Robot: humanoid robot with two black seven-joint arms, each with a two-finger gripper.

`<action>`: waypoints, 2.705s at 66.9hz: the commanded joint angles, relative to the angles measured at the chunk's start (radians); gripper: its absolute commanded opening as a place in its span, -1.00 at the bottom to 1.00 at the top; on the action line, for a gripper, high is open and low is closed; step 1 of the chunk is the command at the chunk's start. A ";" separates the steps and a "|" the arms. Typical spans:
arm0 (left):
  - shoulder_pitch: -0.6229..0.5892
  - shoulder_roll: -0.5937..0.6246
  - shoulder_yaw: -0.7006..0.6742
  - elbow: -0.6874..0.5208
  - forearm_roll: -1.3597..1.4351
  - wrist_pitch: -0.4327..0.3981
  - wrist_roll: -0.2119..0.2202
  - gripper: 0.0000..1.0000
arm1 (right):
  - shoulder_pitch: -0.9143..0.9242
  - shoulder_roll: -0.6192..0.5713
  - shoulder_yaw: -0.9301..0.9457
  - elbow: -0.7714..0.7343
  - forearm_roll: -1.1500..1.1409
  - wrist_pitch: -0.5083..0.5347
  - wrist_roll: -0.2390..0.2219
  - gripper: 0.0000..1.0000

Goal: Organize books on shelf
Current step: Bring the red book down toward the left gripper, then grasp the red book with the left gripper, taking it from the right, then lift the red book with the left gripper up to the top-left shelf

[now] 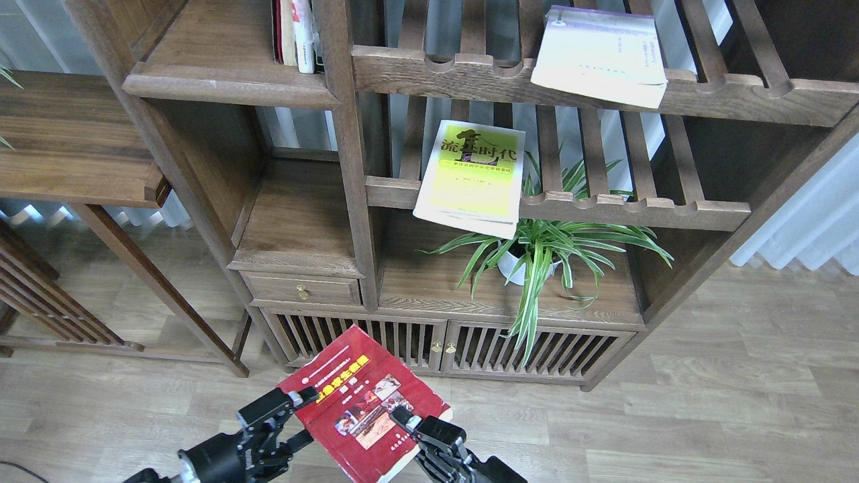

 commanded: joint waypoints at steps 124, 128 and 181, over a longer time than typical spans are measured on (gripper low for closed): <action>-0.012 0.106 0.011 -0.026 -0.078 0.000 0.037 -0.90 | 0.023 0.000 0.045 -0.099 -0.010 0.000 0.018 0.98; -0.012 0.112 0.010 -0.026 -0.078 0.000 0.034 -0.90 | 0.025 0.000 0.049 -0.113 -0.008 0.000 0.018 0.98; -0.047 1.062 -0.472 -0.346 -0.057 0.000 0.029 -0.89 | 0.022 -0.001 0.174 -0.123 -0.007 0.000 0.014 0.98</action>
